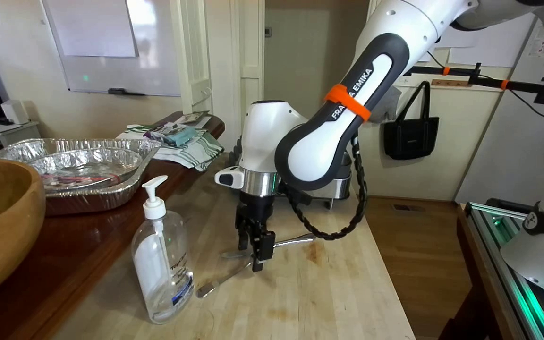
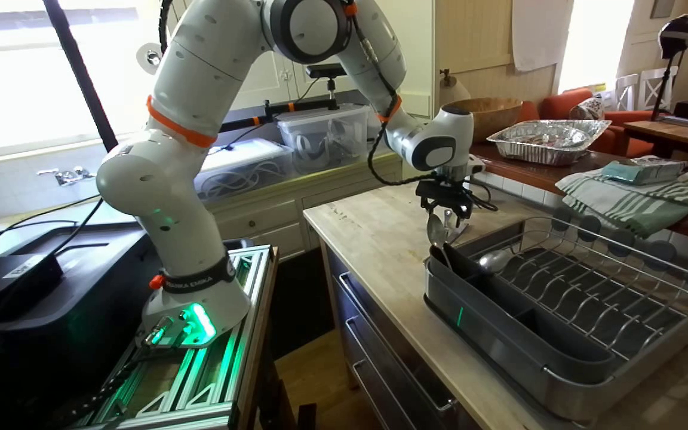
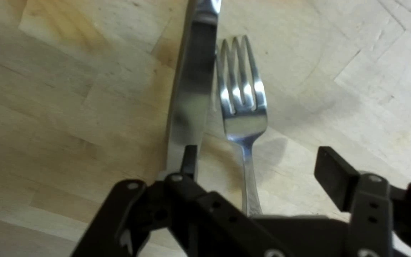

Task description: Put the silver fork on the dishrack.

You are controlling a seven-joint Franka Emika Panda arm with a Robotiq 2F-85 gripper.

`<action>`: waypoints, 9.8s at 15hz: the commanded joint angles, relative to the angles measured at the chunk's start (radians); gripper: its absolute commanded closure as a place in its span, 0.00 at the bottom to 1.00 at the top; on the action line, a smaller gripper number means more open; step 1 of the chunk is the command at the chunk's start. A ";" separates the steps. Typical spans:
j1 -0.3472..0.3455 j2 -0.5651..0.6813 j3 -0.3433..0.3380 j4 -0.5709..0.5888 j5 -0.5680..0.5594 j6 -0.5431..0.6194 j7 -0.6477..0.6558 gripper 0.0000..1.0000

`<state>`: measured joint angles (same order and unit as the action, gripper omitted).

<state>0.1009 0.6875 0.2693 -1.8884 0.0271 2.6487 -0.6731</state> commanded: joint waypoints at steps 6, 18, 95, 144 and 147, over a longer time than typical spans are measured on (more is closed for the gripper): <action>-0.004 0.042 0.005 0.036 -0.049 0.016 0.027 0.85; -0.003 0.043 -0.001 0.057 -0.060 -0.018 0.032 1.00; -0.005 -0.820 -0.177 -0.229 -0.416 -0.938 0.281 0.98; -0.275 -0.695 -0.494 -0.245 -0.227 -0.793 0.063 0.98; -0.292 -0.654 -0.499 -0.200 -0.189 -0.815 0.030 0.98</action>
<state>-0.1729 -0.0225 -0.2254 -2.1528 -0.2152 1.8768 -0.5950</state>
